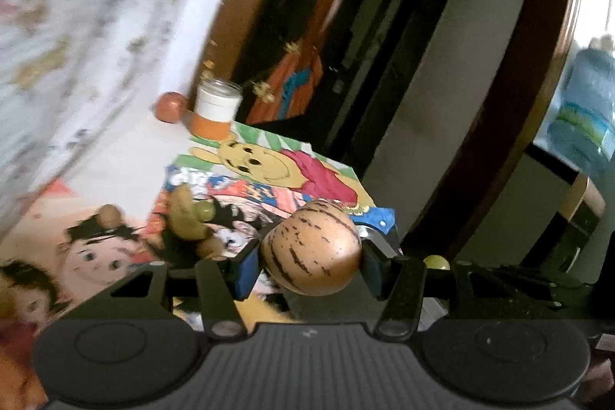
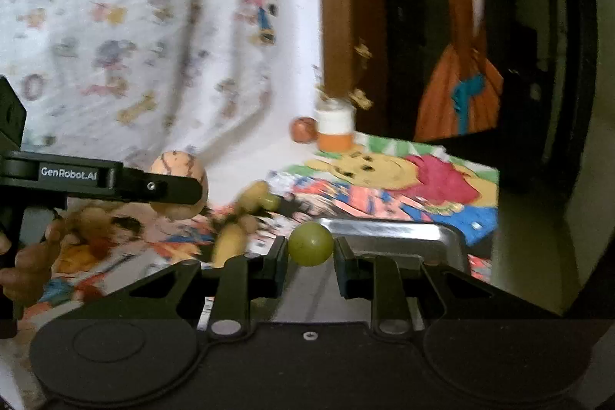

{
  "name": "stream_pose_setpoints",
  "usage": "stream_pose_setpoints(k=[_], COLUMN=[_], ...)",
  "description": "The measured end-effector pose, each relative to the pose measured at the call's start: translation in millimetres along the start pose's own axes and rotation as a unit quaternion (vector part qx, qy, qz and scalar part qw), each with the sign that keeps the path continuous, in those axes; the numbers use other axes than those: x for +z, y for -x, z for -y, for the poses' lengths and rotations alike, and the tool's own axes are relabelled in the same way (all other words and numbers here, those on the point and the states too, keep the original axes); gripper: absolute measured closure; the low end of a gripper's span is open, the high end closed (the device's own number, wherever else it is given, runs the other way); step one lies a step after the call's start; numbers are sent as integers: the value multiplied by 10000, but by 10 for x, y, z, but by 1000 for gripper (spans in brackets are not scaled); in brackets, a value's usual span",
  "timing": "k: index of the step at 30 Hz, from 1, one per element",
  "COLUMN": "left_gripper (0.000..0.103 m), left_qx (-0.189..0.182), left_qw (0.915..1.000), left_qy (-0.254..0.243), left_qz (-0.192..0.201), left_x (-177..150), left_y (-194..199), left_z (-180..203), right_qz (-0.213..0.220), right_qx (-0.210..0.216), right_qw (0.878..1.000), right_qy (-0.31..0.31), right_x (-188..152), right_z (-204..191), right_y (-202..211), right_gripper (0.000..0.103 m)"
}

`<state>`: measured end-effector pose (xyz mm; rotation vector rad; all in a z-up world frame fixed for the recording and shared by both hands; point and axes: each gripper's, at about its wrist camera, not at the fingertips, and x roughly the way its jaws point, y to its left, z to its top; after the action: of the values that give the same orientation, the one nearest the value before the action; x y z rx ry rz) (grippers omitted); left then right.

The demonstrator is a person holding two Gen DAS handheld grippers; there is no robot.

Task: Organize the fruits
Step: 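Release the grape onto the metal tray with the right tool while the left lowers the melon there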

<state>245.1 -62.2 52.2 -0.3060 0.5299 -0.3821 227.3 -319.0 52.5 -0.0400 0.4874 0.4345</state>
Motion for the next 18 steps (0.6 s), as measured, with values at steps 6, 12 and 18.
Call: stream_pose_setpoints(k=[6,12,18], left_gripper=[44,44,44], left_qx=[-69,17,65], left_qw=[9989,9954,9923], left_qy=[-60,-240,-454], left_qz=[-462,-933,-1148], left_x=[-50,-125,-176], left_y=[-588,-1047,-1238], left_z=[31,64,151], right_qz=[-373,-772,-969], right_qx=[-87,-145,-160], right_qw=[9992,9969,9951], right_qy=[-82,-96,-84], right_x=[-181,-340,-409], right_z=[158,206,237], right_y=[-223,-408,-462], right_gripper=[76,75,75])
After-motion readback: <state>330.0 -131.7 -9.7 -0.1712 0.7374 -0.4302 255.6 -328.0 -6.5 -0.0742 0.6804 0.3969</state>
